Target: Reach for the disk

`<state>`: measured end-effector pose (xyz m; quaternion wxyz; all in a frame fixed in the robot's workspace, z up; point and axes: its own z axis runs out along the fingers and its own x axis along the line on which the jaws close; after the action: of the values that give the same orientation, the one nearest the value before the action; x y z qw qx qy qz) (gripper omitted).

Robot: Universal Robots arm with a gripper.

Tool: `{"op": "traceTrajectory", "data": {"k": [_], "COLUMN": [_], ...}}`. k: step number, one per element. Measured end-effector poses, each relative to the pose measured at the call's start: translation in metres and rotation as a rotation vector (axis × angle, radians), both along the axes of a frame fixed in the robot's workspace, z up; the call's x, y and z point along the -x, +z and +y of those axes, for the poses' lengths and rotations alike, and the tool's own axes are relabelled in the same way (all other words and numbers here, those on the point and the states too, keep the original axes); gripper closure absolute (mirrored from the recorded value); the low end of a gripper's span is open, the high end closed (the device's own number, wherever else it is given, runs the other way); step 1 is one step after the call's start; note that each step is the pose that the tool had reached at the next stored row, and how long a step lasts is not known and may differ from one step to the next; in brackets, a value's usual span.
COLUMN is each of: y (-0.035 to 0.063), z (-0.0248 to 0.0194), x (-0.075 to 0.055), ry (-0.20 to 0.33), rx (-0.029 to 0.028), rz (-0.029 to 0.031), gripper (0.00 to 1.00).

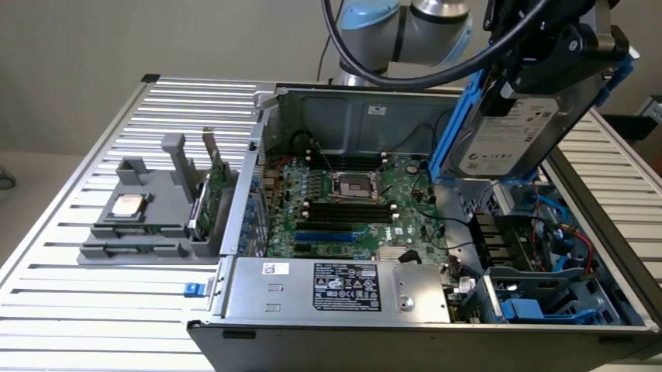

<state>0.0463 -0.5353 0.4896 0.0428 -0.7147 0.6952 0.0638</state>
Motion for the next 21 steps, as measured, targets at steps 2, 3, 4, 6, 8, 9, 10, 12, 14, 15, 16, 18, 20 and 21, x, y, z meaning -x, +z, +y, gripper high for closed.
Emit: {"op": "traceTrajectory", "data": {"k": [2, 3, 4, 6, 8, 9, 10, 12, 14, 15, 16, 18, 20, 21], "y": [0.0002, 0.0003, 0.0003, 0.0004, 0.0006, 0.0006, 0.0006, 0.0008, 0.0009, 0.0009, 0.0010, 0.0014, 0.0017, 0.0018], "z": [-0.0049, -0.0073, -0.0098, -0.0147, -0.0195, -0.0219, -0.0243, -0.0293, -0.0341, -0.0365, -0.0389, -0.0434, -0.0479, -0.0501], "x": [-0.001, -0.001, -0.002, -0.004, -0.005, -0.006, -0.007, -0.008, -0.009, -0.010, -0.011, -0.013, -0.015, -0.016], "ry": [0.000, 0.000, 0.000, 0.000, 0.000, 0.000, 0.000, 0.000, 0.000, 0.000, 0.000, 0.000, 0.000, 0.000], "rx": [-0.0024, -0.0036, -0.0050, -0.0075, -0.0098, -0.0108, -0.0120, -0.0139, -0.0155, -0.0163, -0.0171, -0.0184, -0.0198, -0.0205], "rz": [0.0000, 0.0000, -0.0001, -0.0001, 0.0000, 0.0000, 0.0000, 0.0000, 0.0000, 0.0000, 0.0000, 0.0000, 0.0000, 0.0000], "gripper": [0.67, 0.67, 0.67, 0.67, 0.67, 0.67, 0.67, 0.67, 0.67, 0.67, 0.67, 0.67, 0.67, 0.67]}}
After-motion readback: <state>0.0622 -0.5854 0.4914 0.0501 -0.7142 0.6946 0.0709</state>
